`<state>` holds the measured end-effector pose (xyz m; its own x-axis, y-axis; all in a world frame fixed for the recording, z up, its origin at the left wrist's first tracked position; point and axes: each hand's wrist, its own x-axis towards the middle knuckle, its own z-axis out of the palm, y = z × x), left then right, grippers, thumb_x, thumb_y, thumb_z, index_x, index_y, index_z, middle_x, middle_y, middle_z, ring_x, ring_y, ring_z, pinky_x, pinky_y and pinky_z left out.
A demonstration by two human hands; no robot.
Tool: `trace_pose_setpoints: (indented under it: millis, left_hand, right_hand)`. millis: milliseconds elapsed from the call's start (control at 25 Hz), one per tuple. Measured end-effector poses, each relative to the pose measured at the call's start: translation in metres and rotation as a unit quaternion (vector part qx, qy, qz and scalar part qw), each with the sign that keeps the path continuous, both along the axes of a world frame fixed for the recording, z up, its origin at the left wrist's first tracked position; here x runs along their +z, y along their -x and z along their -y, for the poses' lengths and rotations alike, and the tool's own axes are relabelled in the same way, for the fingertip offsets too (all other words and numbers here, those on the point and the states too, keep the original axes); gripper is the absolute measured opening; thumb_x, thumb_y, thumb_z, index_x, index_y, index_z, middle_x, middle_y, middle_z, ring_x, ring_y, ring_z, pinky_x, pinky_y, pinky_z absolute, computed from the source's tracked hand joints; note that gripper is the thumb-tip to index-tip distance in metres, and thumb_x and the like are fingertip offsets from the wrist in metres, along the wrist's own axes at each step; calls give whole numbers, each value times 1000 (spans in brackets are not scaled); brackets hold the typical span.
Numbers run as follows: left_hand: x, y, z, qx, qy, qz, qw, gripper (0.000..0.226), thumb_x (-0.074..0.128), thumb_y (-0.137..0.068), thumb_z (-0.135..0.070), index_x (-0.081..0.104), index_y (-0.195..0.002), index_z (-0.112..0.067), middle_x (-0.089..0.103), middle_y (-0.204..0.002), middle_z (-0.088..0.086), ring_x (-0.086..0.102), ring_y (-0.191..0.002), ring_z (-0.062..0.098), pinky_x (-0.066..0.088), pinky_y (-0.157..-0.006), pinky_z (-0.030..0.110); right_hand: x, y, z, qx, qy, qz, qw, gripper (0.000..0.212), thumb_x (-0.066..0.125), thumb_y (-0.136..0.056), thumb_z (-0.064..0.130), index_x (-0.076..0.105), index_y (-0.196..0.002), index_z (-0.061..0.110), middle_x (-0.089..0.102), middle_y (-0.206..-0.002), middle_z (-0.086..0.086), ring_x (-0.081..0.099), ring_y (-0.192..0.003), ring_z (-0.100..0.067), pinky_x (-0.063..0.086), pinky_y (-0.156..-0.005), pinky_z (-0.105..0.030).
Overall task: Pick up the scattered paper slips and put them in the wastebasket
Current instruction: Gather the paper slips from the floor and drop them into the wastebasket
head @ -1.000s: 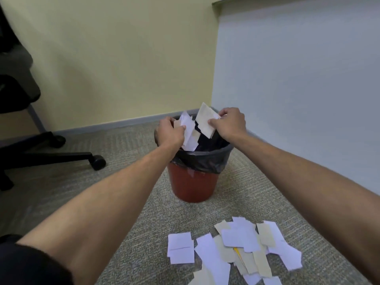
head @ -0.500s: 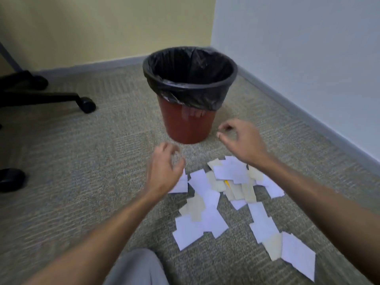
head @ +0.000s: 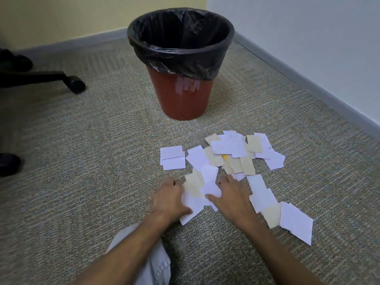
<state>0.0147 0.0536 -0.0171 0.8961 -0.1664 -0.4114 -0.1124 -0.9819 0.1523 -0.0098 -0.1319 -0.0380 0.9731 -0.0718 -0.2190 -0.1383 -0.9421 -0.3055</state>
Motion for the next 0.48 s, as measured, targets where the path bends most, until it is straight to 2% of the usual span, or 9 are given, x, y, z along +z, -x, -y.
trace_pose_setpoints:
  millis: [120, 200, 280, 360, 440, 480]
  left_hand:
    - [-2, 4, 3, 8, 11, 2, 1000, 81, 80, -64, -50, 45, -129, -17, 50, -129, 4, 52, -119, 25, 45, -96, 40]
    - [-3, 4, 1, 53, 52, -10, 997, 72, 84, -62, -45, 49, -119, -18, 58, -122, 2, 56, -113, 24, 46, -89, 36]
    - [-4, 3, -1, 101, 76, -34, 991, 64, 85, -61, -41, 52, -109, -18, 63, -113, 2, 60, -106, 24, 47, -83, 35]
    - [-6, 3, -4, 134, 84, -62, 986, 57, 86, -61, -41, 57, -104, -18, 65, -108, 2, 61, -100, 24, 49, -79, 34]
    - [-9, 3, -8, 155, 106, -81, 979, 49, 85, -60, -41, 64, -98, -19, 68, -103, 1, 63, -95, 22, 50, -78, 33]
    - [-10, 3, -11, 160, 119, -87, 976, 45, 85, -61, -40, 67, -96, -19, 70, -100, 2, 64, -92, 22, 51, -77, 32]
  right_hand:
    - [-1, 4, -1, -46, -95, -3, 994, 42, 68, -81, 51, 57, -105, 19, 54, -104, 2, 55, -98, -23, 44, -86, -39]
    - [-3, 8, 0, -72, -176, -18, 982, 30, 69, -84, 41, 59, -100, 17, 59, -97, 1, 57, -91, -25, 49, -84, -43]
    - [-1, 13, 2, -112, -290, -25, 950, 21, 66, -90, 28, 63, -106, 15, 64, -98, 3, 61, -91, -21, 51, -87, -44]
    - [5, 12, 3, -156, -400, -15, 903, 22, 66, -91, 19, 67, -112, 13, 69, -102, 1, 66, -96, -17, 54, -88, -39]
    - [10, 7, 2, -187, -466, -14, 865, 25, 66, -91, 17, 67, -115, 12, 71, -104, -1, 68, -95, -12, 56, -85, -31]
    - [13, 3, 0, -192, -476, -15, 858, 22, 65, -91, 17, 68, -113, 12, 71, -103, -1, 68, -93, -10, 56, -82, -28]
